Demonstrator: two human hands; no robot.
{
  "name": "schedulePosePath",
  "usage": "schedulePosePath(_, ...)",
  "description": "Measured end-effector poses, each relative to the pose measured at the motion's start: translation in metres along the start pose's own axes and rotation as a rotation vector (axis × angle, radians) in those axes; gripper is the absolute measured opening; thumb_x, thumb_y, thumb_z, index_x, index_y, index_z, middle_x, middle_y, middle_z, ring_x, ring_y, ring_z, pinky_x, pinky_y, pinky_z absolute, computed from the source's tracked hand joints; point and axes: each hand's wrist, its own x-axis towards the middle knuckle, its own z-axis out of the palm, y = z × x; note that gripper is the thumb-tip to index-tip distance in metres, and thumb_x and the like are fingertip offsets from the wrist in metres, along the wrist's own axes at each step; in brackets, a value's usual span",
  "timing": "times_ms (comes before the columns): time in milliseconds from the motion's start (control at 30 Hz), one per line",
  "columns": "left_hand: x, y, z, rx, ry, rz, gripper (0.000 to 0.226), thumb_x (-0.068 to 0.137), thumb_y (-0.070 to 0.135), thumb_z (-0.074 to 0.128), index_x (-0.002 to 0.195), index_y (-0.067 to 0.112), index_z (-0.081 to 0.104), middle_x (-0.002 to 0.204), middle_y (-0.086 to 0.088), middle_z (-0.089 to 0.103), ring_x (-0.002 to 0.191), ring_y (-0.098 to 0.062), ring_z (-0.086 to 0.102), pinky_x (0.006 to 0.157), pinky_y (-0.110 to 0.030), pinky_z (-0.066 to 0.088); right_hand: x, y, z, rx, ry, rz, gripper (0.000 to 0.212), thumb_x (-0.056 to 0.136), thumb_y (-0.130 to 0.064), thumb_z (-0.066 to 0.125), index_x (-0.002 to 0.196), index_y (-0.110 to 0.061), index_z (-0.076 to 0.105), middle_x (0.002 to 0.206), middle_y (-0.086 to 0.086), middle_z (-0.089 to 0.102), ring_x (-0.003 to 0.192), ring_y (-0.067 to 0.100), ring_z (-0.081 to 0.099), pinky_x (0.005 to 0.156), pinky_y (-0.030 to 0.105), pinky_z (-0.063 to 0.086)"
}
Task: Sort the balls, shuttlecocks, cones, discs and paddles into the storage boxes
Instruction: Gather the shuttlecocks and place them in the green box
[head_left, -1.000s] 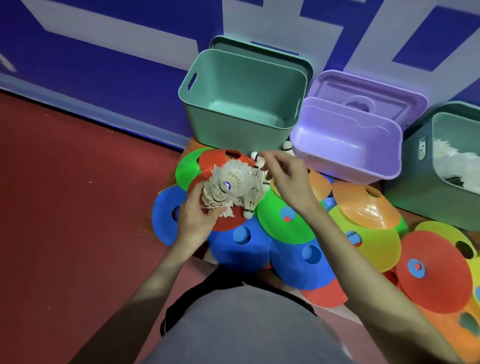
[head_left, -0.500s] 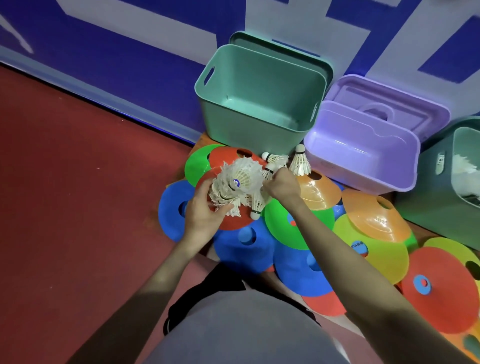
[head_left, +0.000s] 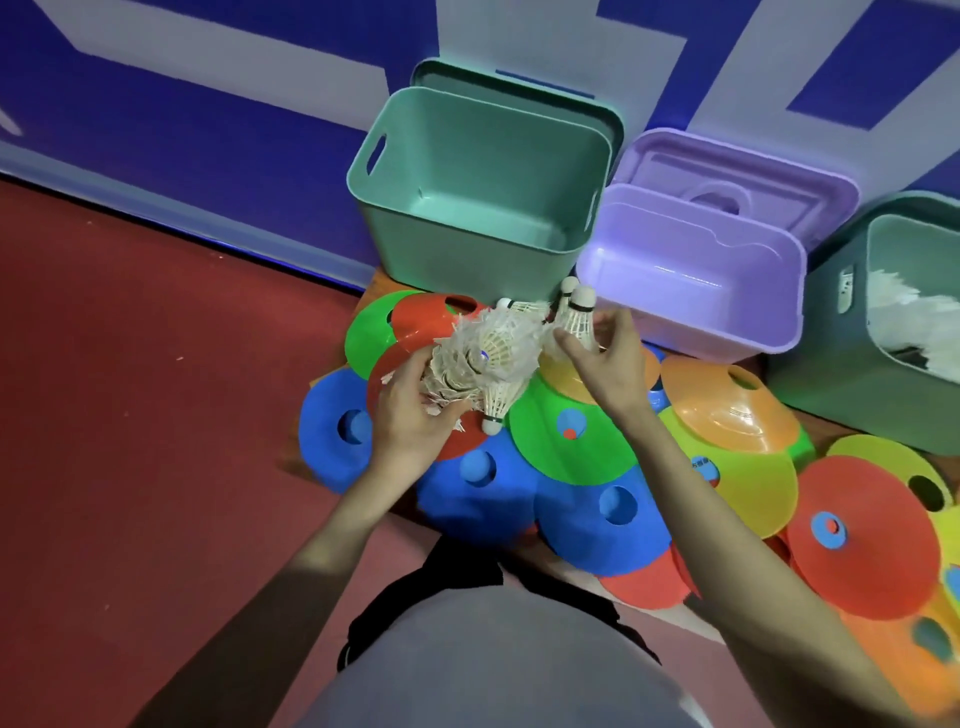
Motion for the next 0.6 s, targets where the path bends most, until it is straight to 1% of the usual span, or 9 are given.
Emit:
schedulePosePath(67,0.003,0.010,0.013,0.015,-0.031,0.054,0.057,0.067,0.028,0.078,0.119,0.025,0.056,0.109,0.000,0.068,0.100,-0.023,0.066,0.083,-0.048,0.054,-0.006,0.006,-0.025,0.034,0.043,-0.022,0.032,0.080,-0.020,0.075,0.098,-0.012,0.049,0.092,0.000,0.055,0.080,0.009,0.050,0.065,0.005,0.036)
schedulePosePath(100,0.003,0.016,0.020,0.029,-0.053,0.071,0.057,0.067,0.025,0.078,0.119,0.023,0.055,0.111,0.000,0.068,0.102,-0.023,0.065,0.086,-0.047,0.053,-0.008,0.007,-0.038,0.060,0.061,-0.030,0.031,0.079,-0.018,0.075,0.097,-0.012,0.050,0.091,-0.002,0.056,0.078,0.003,0.051,0.065,0.005,0.036)
schedulePosePath(167,0.005,0.027,0.036,0.059,-0.096,0.098,0.059,0.067,0.029,0.075,0.122,0.021,0.054,0.116,0.000,0.066,0.108,-0.022,0.062,0.091,-0.045,0.051,-0.014,0.009,-0.066,0.105,0.108,-0.047,0.028,0.076,-0.022,0.072,0.096,-0.015,0.054,0.087,-0.007,0.059,0.072,-0.007,0.053,0.065,0.007,0.038)
schedulePosePath(200,0.006,0.032,0.044,0.081,-0.115,0.110,0.061,0.066,0.031,0.074,0.123,0.020,0.054,0.117,0.000,0.066,0.109,-0.022,0.062,0.092,-0.045,0.050,-0.017,0.010,-0.080,0.115,0.138,-0.048,0.028,0.074,-0.028,0.070,0.097,-0.017,0.057,0.086,-0.009,0.060,0.072,-0.007,0.054,0.065,0.009,0.040)
schedulePosePath(267,0.007,0.044,0.062,0.111,-0.153,0.131,0.062,0.066,0.032,0.073,0.124,0.022,0.054,0.116,0.001,0.066,0.107,-0.022,0.062,0.089,-0.045,0.050,-0.021,0.013,-0.107,0.131,0.228,-0.030,0.036,0.074,-0.034,0.071,0.103,-0.017,0.060,0.088,-0.005,0.062,0.072,-0.005,0.055,0.067,0.011,0.043)
schedulePosePath(333,0.007,0.057,0.080,0.132,-0.179,0.168,0.058,0.068,0.031,0.074,0.122,0.025,0.055,0.113,0.002,0.067,0.104,-0.021,0.062,0.086,-0.042,0.051,-0.026,0.014,-0.134,0.206,0.358,-0.014,0.047,0.072,-0.033,0.077,0.108,-0.013,0.055,0.093,0.003,0.060,0.072,-0.001,0.055,0.068,0.016,0.045)
schedulePosePath(400,0.004,0.073,0.098,0.155,-0.190,0.217,0.056,0.071,0.026,0.078,0.122,0.022,0.057,0.111,0.002,0.067,0.102,-0.020,0.062,0.081,-0.033,0.049,-0.033,0.012,-0.162,0.263,0.457,-0.039,0.051,0.068,-0.032,0.082,0.102,-0.011,0.049,0.090,0.004,0.058,0.072,0.003,0.055,0.068,0.020,0.045)
schedulePosePath(500,-0.001,0.096,0.124,0.159,-0.217,0.253,0.053,0.072,0.024,0.080,0.120,0.018,0.058,0.107,0.003,0.067,0.095,-0.016,0.061,0.070,-0.022,0.039,-0.046,0.010,-0.201,0.217,0.470,-0.134,0.040,0.074,-0.020,0.081,0.098,-0.012,0.050,0.084,-0.004,0.057,0.067,-0.004,0.052,0.063,0.014,0.041)
schedulePosePath(600,-0.006,0.115,0.149,0.180,-0.254,0.280,0.052,0.072,0.030,0.081,0.117,0.017,0.058,0.104,0.002,0.066,0.093,-0.017,0.059,0.070,-0.027,0.040,-0.053,0.015,-0.232,0.089,0.398,-0.231,0.036,0.075,-0.021,0.078,0.105,-0.011,0.059,0.098,0.004,0.060,0.083,0.005,0.057,0.070,0.018,0.046)
